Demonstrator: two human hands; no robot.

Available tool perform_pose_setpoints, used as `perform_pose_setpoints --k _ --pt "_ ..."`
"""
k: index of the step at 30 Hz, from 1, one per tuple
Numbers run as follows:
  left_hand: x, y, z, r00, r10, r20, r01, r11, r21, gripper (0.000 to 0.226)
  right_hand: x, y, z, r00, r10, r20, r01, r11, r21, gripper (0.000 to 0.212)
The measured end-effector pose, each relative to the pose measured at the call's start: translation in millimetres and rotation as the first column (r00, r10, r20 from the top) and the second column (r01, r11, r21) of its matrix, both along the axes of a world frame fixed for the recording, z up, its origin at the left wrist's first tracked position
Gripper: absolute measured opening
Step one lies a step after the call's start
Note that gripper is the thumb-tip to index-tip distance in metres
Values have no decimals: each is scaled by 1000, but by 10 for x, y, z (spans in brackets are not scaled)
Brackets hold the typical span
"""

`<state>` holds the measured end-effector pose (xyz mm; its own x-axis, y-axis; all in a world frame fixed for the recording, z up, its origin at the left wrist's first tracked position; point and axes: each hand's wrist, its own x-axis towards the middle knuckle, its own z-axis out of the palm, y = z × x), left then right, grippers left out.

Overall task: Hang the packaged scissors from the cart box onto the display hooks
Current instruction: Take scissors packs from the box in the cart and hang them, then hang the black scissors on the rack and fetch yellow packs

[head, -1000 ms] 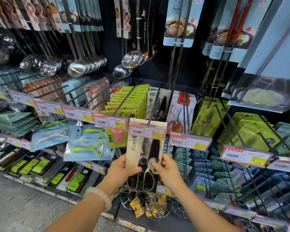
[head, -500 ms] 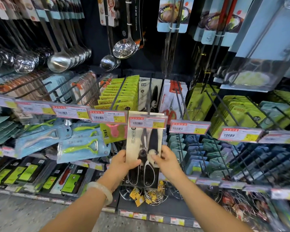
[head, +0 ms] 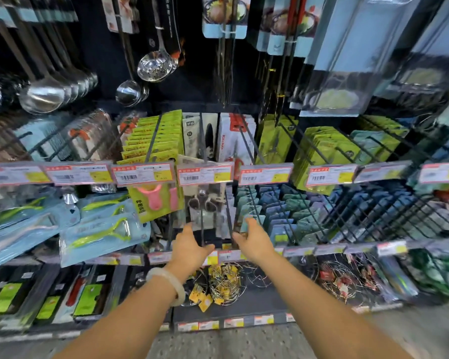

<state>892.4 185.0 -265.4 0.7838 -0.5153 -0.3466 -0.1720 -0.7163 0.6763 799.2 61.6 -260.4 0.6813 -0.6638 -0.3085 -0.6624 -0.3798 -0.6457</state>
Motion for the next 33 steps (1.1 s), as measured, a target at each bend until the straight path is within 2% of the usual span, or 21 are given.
perform_pose_setpoints --k 2,4,6,9,12,16,19,26,33 --pt "-120 -120 13 983 -136 126 125 988 89 78 -175 -43 -2 999 7 -37 -9 998 -56 57" --pt "-274 -300 57 924 -287 252 250 954 167 78 -380 -125 22 997 20 -78 -30 991 -130 52" --pt "-475 -522 160 855 -412 316 356 908 221 82 -631 -242 69 988 41 -150 -75 970 -230 55" --pt "-897 -940 324 700 -592 399 498 805 321 82 -1128 -503 159 966 32 -258 -141 899 -415 66" --pt "-1456 -1443 455 555 -713 428 601 700 386 79 -1770 -819 251 952 -63 -298 -97 865 -492 66" --pt "-2422 -2070 609 398 -787 472 689 596 413 72 -2793 -1260 342 926 -218 -308 19 842 -538 67" --pt "-3076 -2413 689 344 -816 465 726 545 419 70 -3481 -1561 430 905 -294 -308 85 833 -547 71" --pt "-4932 -3309 817 138 -893 429 824 344 450 79 -5472 -2170 676 779 -525 -343 273 776 -569 66" --pt "-6270 -4103 813 -64 -904 422 865 161 476 72 -6860 -2647 610 666 -680 -305 471 701 -535 64"
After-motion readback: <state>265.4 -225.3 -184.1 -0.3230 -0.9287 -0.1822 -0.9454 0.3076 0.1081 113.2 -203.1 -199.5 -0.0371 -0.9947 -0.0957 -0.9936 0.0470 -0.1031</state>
